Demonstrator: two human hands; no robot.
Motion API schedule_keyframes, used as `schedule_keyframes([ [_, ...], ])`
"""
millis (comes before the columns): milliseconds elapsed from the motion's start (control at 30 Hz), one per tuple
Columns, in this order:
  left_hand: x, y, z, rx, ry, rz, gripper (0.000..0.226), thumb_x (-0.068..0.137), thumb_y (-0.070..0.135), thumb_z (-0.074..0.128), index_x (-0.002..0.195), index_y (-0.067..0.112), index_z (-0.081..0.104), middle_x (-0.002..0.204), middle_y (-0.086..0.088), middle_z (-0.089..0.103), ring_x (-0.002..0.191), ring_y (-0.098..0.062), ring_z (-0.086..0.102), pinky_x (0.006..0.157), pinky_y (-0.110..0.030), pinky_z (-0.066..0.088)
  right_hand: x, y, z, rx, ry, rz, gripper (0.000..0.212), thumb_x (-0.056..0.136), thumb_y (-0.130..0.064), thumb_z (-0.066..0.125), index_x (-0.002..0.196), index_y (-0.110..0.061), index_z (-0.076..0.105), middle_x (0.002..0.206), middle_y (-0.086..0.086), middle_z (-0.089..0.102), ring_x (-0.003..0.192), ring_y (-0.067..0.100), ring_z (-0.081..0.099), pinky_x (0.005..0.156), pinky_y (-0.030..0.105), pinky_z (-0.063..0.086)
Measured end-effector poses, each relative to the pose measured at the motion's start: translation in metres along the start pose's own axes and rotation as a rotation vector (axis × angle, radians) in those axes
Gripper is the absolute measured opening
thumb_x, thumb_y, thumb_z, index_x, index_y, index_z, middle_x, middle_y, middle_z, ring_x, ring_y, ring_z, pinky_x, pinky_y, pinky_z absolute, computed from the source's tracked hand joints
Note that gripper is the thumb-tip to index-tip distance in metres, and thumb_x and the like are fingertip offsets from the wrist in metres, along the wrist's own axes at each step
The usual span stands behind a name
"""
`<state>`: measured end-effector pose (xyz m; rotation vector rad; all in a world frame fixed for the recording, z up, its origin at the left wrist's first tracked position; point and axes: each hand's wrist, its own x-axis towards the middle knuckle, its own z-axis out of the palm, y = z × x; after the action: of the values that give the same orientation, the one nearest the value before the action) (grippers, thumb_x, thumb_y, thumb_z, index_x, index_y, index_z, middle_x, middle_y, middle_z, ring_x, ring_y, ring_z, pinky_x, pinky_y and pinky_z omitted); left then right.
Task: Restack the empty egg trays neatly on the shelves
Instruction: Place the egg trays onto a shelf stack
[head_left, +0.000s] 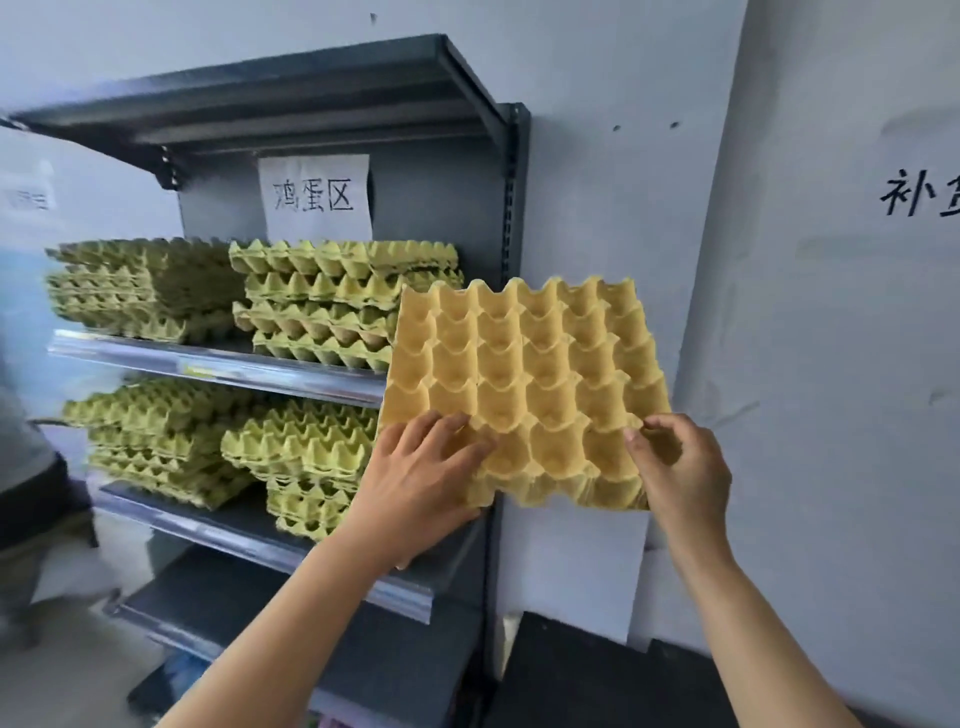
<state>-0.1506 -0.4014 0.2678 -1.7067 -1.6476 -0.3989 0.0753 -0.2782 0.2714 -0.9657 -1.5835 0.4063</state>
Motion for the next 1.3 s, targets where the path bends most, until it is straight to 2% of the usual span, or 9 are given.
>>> schedule_keyframes([
  [267,-0.059,-0.135,-0.03,0.018,0.078,-0.075,0.073,0.059,0.05,0.078,0.124,0.033,0.048,0.126,-0.007,0.056,0.114,-0.033,0.05,0.087,-0.049,0.044,-0.044,-0.094,0.103,0.039,-0.127,-0.165,0.037,0.089,-0.034,0.064,0.121,-0.017,0.057,0.12,0.0,0.055,0.102,0.001,0.043,0.078,-0.002,0.031],
  [400,-0.081,-0.188,-0.032,0.026,0.076,-0.127,0.075,0.06,0.046,0.078,0.127,0.034,0.045,0.128,-0.006,0.054,0.117,-0.033,0.049,0.089,-0.049,0.043,-0.052,-0.133,0.144,0.095,-0.189,-0.246,0.048,0.084,-0.037,0.07,0.123,-0.014,0.056,0.123,0.003,0.053,0.113,0.009,0.045,0.079,-0.008,0.026],
  [433,-0.085,-0.199,-0.031,0.027,0.076,-0.146,0.076,0.061,0.045,0.078,0.128,0.035,0.044,0.128,-0.006,0.054,0.118,-0.032,0.048,0.089,-0.049,0.042,-0.052,-0.139,0.154,0.087,-0.217,-0.272,0.054,0.082,-0.045,0.069,0.125,-0.016,0.055,0.127,0.004,0.051,0.121,0.012,0.044,0.086,-0.007,0.024],
  [500,-0.096,-0.224,-0.029,0.032,0.066,-0.204,0.077,0.061,0.039,0.077,0.13,0.035,0.042,0.129,-0.005,0.053,0.119,-0.031,0.047,0.091,-0.049,0.041,-0.054,-0.151,0.179,0.066,-0.299,-0.309,0.062,0.078,-0.054,0.068,0.129,-0.023,0.052,0.143,0.006,0.042,0.136,0.013,0.031,0.103,0.01,0.021],
  [600,-0.112,-0.26,-0.021,0.037,0.055,-0.291,0.083,0.06,0.031,0.075,0.135,0.035,0.038,0.13,-0.006,0.052,0.121,-0.03,0.042,0.092,-0.051,0.04,-0.057,-0.167,0.217,0.077,-0.393,-0.373,0.06,0.077,-0.04,0.07,0.132,-0.029,0.049,0.154,0.008,0.024,0.144,0.018,0.018,0.108,0.029,0.021],
  [867,-0.117,-0.354,0.004,0.046,0.054,-0.371,0.089,0.062,0.019,0.073,0.138,0.035,0.03,0.135,-0.009,0.047,0.124,-0.033,0.04,0.094,-0.053,0.039,-0.046,-0.205,0.325,0.177,-0.343,-0.467,0.056,0.079,-0.029,0.073,0.13,-0.018,0.053,0.155,0.017,0.021,0.144,0.028,0.018,0.107,0.034,0.017],
  [1067,-0.092,-0.428,0.02,0.017,0.137,-0.363,0.085,0.065,0.008,0.074,0.134,0.037,0.034,0.139,-0.01,0.044,0.121,-0.037,0.043,0.09,-0.055,0.041,-0.019,-0.234,0.397,0.223,-0.272,-0.537,0.057,0.078,-0.05,0.062,0.123,-0.015,0.058,0.152,0.023,0.026,0.142,0.034,0.024,0.106,0.04,0.025],
  [1200,-0.08,-0.476,0.034,-0.032,0.194,-0.359,0.083,0.071,0.0,0.07,0.133,0.041,0.034,0.143,-0.007,0.039,0.12,-0.031,0.035,0.09,-0.053,0.038,-0.009,-0.252,0.441,0.24,-0.212,-0.522,0.051,0.078,-0.047,0.061,0.114,-0.011,0.061,0.151,0.023,0.027,0.142,0.027,0.02,0.107,0.037,0.026],
  [1300,-0.079,-0.513,0.047,-0.02,0.225,-0.285,0.077,0.073,0.002,0.074,0.132,0.034,0.038,0.142,-0.01,0.041,0.117,-0.033,0.037,0.085,-0.057,0.042,-0.005,-0.26,0.473,0.242,-0.172,-0.533,0.05,0.079,-0.052,0.066,0.109,-0.012,0.062,0.151,0.022,0.028,0.141,0.023,0.018,0.106,0.036,0.028],
])
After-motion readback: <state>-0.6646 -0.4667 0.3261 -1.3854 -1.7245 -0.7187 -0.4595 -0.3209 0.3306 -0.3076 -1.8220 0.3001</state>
